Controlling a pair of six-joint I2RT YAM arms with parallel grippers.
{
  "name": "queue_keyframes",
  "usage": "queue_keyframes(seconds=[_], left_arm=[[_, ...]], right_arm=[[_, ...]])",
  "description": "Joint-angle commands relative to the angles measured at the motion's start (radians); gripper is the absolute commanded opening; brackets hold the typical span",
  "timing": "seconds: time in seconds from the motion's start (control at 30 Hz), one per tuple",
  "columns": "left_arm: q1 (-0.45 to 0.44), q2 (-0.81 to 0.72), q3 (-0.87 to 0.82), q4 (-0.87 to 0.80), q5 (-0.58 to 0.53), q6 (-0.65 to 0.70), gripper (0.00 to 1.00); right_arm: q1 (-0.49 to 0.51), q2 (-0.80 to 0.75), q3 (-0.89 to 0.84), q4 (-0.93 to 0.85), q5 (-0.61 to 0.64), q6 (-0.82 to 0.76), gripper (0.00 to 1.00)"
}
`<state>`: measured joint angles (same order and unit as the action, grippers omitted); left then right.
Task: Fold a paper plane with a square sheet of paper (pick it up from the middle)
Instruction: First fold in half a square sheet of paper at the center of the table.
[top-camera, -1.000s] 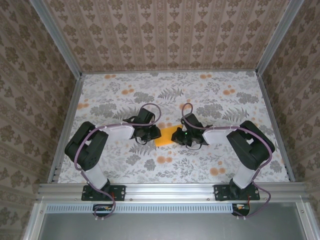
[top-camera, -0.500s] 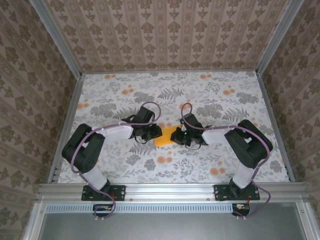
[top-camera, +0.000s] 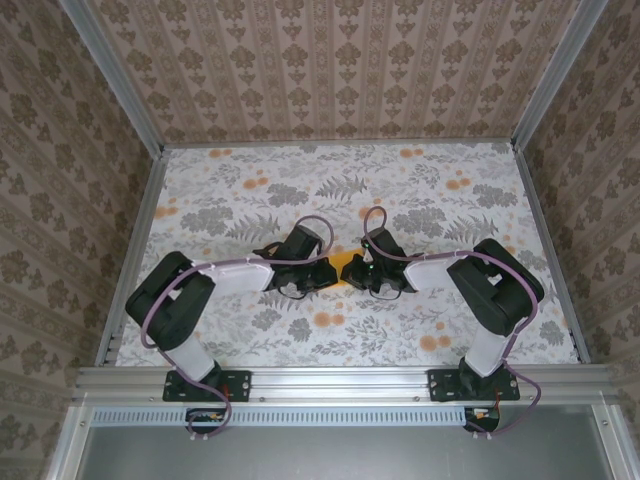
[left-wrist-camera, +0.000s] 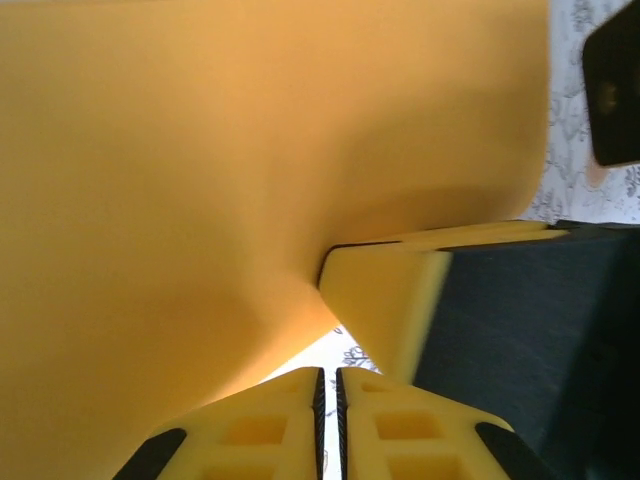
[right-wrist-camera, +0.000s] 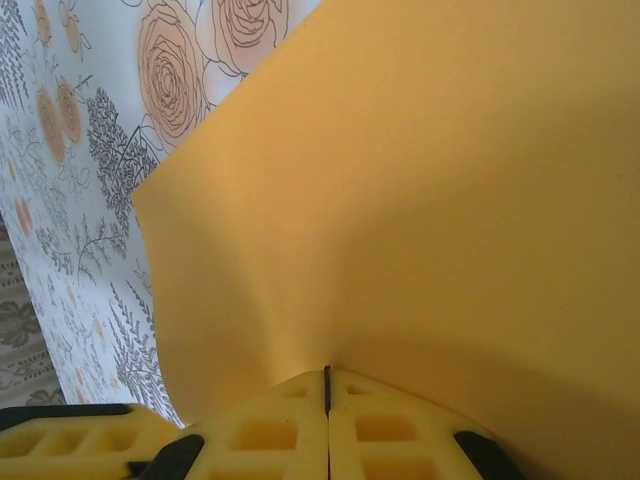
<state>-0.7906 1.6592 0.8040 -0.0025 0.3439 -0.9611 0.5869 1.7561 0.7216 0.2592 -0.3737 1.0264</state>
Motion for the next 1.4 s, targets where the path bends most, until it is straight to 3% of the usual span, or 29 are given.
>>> queue_keyframes(seconds=[0.0,0.3,0.93,1.2,1.37], left_arm=[[-0.001,0.026,-0.019,0.032,-0.007,-0.045,0.13],[0.0,0.033,-0.059,0.067,-0.058,-0.076,0.08],[-0.009,-0.007,-0.249,0.523,-0.12,-0.245,0.08],[-0.009,-0.048,-0.291,0.545,-0.129,-0.294,0.08],[-0.01,0.007,-0.239,0.548,-0.12,-0.289,0.08]], right_arm=[[0.001,0.026,-0.023,0.018,0.013,0.022,0.06],[0.002,0.032,-0.031,0.037,0.003,0.029,0.04],[0.007,0.038,-0.076,0.115,0.007,0.079,0.04],[0.006,0.04,-0.073,0.107,0.011,0.082,0.03],[0.007,0.039,-0.077,0.112,0.015,0.09,0.03]])
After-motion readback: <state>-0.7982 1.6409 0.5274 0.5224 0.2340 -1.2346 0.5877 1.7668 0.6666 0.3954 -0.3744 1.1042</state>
